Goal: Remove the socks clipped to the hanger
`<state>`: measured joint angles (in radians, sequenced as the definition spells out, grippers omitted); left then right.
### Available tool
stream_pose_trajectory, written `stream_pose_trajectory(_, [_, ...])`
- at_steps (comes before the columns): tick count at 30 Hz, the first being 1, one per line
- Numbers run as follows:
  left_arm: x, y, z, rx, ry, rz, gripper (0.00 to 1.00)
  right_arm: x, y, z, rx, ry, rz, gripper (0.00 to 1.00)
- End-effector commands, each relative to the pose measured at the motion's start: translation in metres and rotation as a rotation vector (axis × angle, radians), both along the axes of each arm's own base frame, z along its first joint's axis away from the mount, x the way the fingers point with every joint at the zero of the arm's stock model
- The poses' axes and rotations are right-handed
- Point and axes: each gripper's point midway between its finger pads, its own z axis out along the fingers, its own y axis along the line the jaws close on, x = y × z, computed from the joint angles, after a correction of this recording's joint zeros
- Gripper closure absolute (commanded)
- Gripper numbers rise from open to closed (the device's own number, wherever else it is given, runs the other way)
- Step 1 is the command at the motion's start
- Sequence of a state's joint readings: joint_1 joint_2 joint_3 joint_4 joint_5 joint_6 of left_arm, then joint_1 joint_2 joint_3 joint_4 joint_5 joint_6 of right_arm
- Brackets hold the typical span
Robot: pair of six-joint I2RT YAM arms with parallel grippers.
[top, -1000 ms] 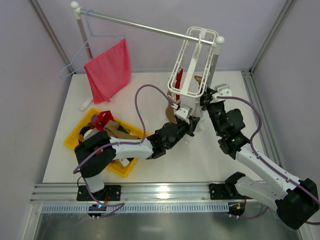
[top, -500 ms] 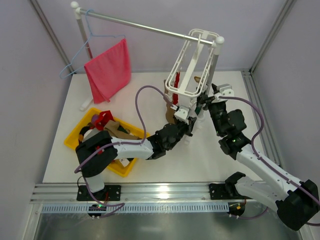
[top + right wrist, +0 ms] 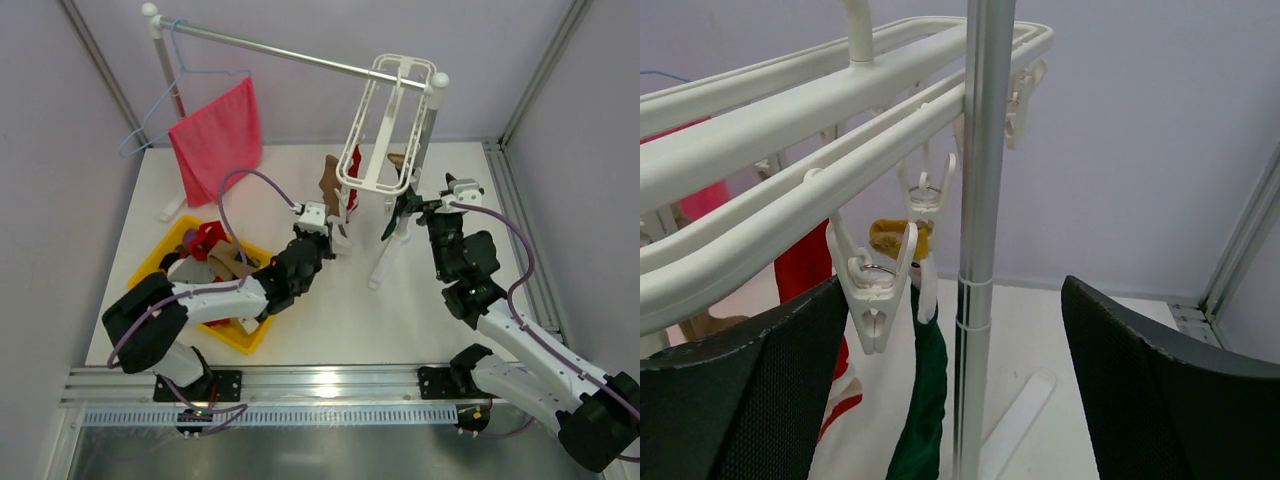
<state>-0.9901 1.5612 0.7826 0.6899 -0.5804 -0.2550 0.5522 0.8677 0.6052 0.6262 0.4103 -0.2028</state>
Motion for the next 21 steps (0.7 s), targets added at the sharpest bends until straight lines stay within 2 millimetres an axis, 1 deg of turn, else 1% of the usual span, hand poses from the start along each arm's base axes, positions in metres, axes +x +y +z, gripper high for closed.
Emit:
stream_pose_trajectory(1, [-0.001, 0.041, 0.017, -0.001, -0.013, 0.122, 1.00, -0.005, -0.016, 0.019, 0.056, -0.070, -0.063, 0.13])
stream_pose_trajectory(2, [-0.003, 0.048, 0.017, 0.011, -0.015, 0.138, 1.00, -0.005, -0.016, 0.018, 0.054, -0.066, -0.065, 0.12])
stream_pose_trajectory(3, [-0.007, 0.061, 0.007, 0.041, -0.003, 0.161, 1.00, -0.005, -0.017, 0.019, 0.055, -0.067, -0.071, 0.11])
stream_pose_trajectory(4, [-0.010, 0.077, 0.013, 0.040, -0.007, 0.202, 1.00, -0.004, -0.017, 0.017, 0.055, -0.063, -0.075, 0.09])
stream_pose_trajectory(5, [-0.012, 0.088, 0.010, 0.051, -0.001, 0.227, 1.00, -0.004, -0.017, 0.016, 0.055, -0.061, -0.078, 0.09])
stream_pose_trajectory(6, [-0.016, 0.101, -0.001, 0.074, 0.016, 0.248, 1.00, -0.003, -0.018, 0.016, 0.055, -0.059, -0.081, 0.09])
stream_pose_trajectory(8, [-0.021, 0.130, 0.000, 0.069, 0.030, 0.311, 1.00, -0.003, -0.018, 0.016, 0.057, -0.061, -0.080, 0.08])
stream_pose_trajectory(9, [-0.026, 0.141, -0.009, 0.085, 0.042, 0.329, 1.00, -0.003, -0.017, 0.016, 0.058, -0.062, -0.077, 0.07])
stream_pose_trajectory(10, [-0.027, 0.153, -0.006, 0.077, 0.042, 0.357, 1.00, -0.002, -0.017, 0.016, 0.059, -0.062, -0.078, 0.07])
stream_pose_trajectory(11, [-0.031, 0.167, 0.001, 0.069, 0.035, 0.388, 1.00, -0.002, -0.017, 0.015, 0.060, -0.061, -0.078, 0.07])
stream_pose_trajectory(12, [-0.034, 0.176, 0.003, 0.067, 0.032, 0.403, 1.00, -0.001, -0.016, 0.014, 0.057, -0.058, -0.076, 0.07])
stream_pose_trajectory(13, [-0.034, 0.189, 0.001, 0.069, 0.036, 0.431, 1.00, 0.000, -0.014, 0.014, 0.058, -0.059, -0.071, 0.07])
stream_pose_trajectory(14, [-0.037, 0.199, 0.012, 0.032, 0.019, 0.447, 1.00, 0.001, -0.014, 0.013, 0.056, -0.055, -0.074, 0.07])
stream_pose_trajectory(15, [-0.040, 0.209, 0.006, 0.057, 0.035, 0.465, 1.00, 0.003, -0.013, 0.012, 0.052, -0.052, -0.073, 0.07])
stream_pose_trajectory(16, [-0.039, 0.222, 0.004, 0.060, 0.042, 0.499, 1.00, 0.003, -0.012, 0.012, 0.053, -0.050, -0.071, 0.07])
stream_pose_trajectory(19, [-0.047, 0.251, 0.001, 0.063, 0.062, 0.563, 1.00, 0.003, -0.013, 0.012, 0.055, -0.051, -0.075, 0.06])
stream_pose_trajectory(21, [-0.053, 0.264, -0.005, 0.062, 0.085, 0.589, 1.00, 0.004, -0.013, 0.012, 0.054, -0.050, -0.077, 0.06])
